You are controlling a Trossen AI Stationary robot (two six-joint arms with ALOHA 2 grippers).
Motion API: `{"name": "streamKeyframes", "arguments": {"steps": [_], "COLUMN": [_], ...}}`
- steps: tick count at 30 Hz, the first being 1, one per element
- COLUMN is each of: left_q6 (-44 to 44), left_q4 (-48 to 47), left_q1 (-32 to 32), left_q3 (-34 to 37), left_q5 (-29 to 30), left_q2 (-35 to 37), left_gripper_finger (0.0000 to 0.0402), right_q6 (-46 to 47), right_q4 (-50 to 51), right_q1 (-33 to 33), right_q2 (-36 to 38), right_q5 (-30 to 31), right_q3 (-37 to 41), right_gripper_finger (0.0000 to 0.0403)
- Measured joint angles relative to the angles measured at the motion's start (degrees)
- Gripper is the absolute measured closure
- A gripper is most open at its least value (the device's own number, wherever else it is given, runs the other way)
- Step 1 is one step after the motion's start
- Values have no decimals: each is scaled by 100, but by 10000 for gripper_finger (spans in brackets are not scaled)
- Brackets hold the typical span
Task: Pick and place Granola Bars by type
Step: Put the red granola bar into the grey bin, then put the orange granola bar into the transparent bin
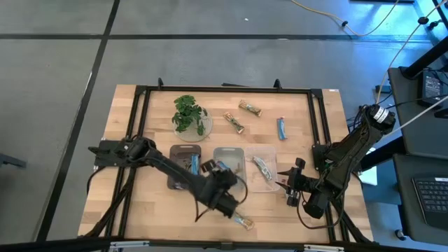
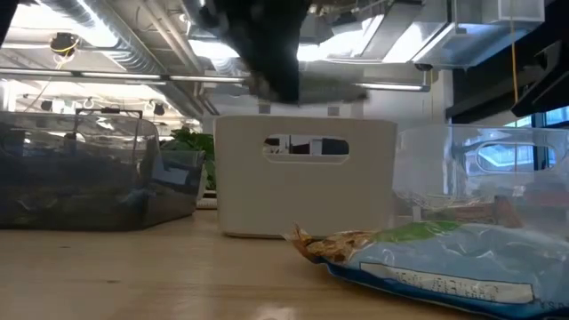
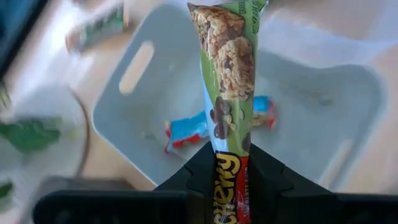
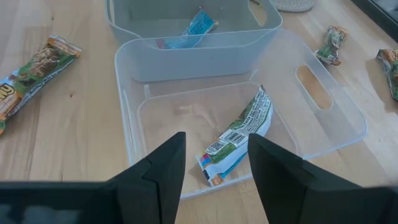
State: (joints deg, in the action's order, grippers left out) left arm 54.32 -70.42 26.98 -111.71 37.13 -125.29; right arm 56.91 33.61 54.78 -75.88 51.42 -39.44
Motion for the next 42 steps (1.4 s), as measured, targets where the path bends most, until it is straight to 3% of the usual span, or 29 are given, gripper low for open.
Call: {"name": "streamKeyframes", "arguments": {"steps": [7, 13, 22, 28, 35, 38, 42], "left_q6": [726, 753, 802, 921, 358, 130, 515], "left_q4": [63, 202, 309, 309, 256, -89, -862], "left_q1": [-310, -398, -430, -426, -423, -341, -126], "left_q3": [156, 163, 163, 163, 163, 163, 163], "left_q5": [-731, -339, -271, -193, -136, 361, 1144], "left_q2": [2, 2, 2, 2, 2, 47, 136], "left_gripper_finger": [340, 346, 330, 311, 288, 284, 283], "right_q6": [1, 1, 3, -79, -2374, -2971, -3315], "right_q4": [-2, -2, -22, -781, -1847, -2026, -1939], "right_q1": [0, 0, -2, -2, -108, -306, -539], "right_q2": [-2, -2, -2, -4, -9, -169, -707], "right_q5": [-12, -39, -44, -68, -873, -1302, -1579], "right_q3": [0, 0, 0, -78, -772, -1190, -1739], "right_gripper_finger": [226, 226, 226, 226, 226, 226, 226]}}
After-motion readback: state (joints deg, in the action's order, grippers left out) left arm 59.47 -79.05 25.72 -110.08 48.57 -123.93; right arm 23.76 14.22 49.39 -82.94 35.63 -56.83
